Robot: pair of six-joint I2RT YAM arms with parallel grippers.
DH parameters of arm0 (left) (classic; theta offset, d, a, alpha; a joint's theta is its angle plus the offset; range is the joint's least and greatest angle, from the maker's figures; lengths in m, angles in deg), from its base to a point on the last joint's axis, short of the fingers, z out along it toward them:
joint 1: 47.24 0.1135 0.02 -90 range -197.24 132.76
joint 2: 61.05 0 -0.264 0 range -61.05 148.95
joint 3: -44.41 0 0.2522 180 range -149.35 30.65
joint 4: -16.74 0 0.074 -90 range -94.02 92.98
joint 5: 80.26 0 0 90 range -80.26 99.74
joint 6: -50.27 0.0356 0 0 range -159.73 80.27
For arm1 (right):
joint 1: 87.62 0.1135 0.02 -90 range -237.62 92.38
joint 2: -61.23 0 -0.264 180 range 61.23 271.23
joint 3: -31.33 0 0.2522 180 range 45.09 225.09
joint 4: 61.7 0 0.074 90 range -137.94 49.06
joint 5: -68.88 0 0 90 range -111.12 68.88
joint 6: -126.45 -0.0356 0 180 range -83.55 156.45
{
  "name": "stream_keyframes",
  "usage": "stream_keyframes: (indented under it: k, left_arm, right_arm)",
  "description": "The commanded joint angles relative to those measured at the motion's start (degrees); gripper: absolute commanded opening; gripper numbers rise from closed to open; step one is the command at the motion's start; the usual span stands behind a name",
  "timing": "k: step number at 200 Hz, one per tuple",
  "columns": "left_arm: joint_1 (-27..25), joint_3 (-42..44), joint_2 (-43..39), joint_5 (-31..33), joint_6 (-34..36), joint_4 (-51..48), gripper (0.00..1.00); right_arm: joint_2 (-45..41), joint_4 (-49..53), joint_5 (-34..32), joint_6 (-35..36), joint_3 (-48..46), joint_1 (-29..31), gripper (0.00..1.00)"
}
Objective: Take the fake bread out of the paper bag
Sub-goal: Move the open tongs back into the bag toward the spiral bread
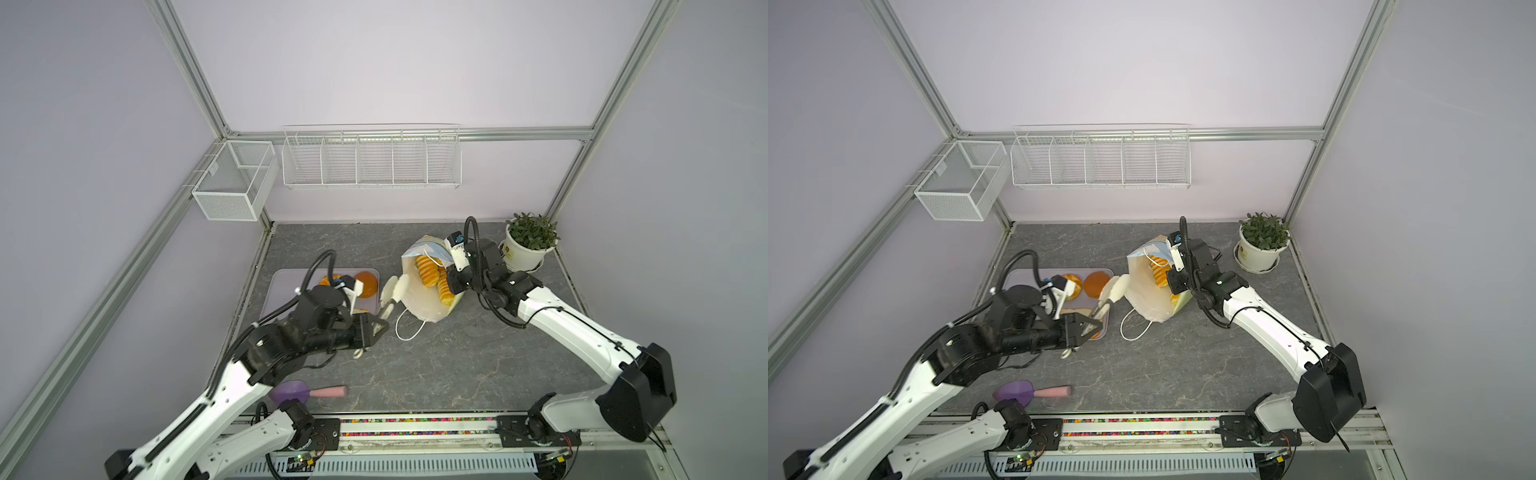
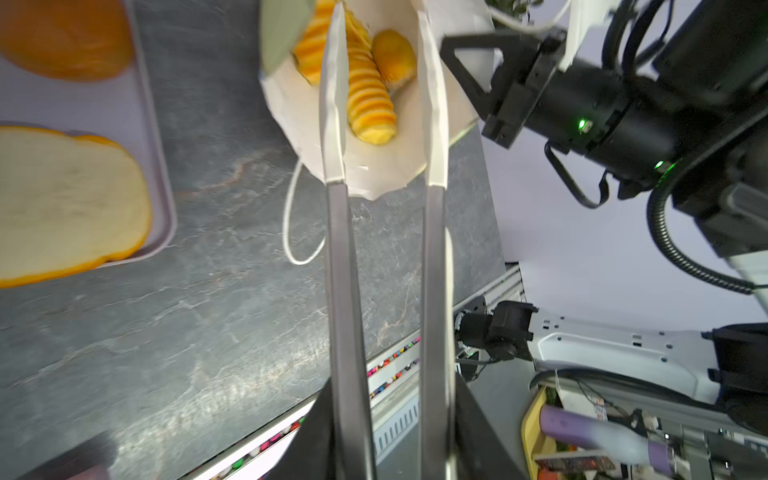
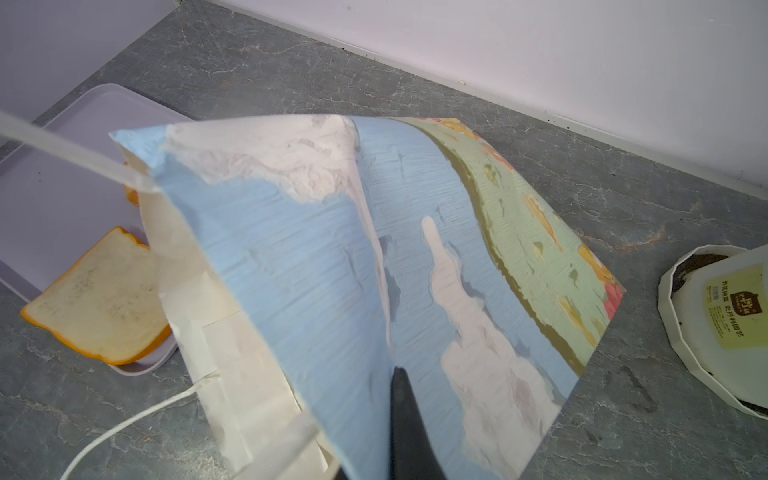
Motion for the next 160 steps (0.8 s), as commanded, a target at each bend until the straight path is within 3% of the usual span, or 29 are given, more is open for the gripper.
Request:
stream_keyframes:
  k: [1,57,91,160]
  left_arm:
    - [-1.8,-1.9,6.4,1.8,0.5,10.5,0.37]
    - [-1.8,-4.7,21.8,6.4,-5.0,18.8,0.41]
    - [0.1,-4.9,27.5,5.2,-9.5,26.0,0.42]
    - [2.4,-5.5,33.6,5.3,-11.2,26.5,0.47]
  right_arm:
    - [-0.1,-1.4,1.3,-1.3,1.9,-0.3,0.07]
    - [-1.3,-1.1,1.1,-1.1,1.7,-0.3,0.07]
    - [-1.3,-1.0,1.9,-1.3,1.6,-0.3,0.07]
    - [-1.9,-2.7,4.6,-2.9,-0.4,0.0,0.07]
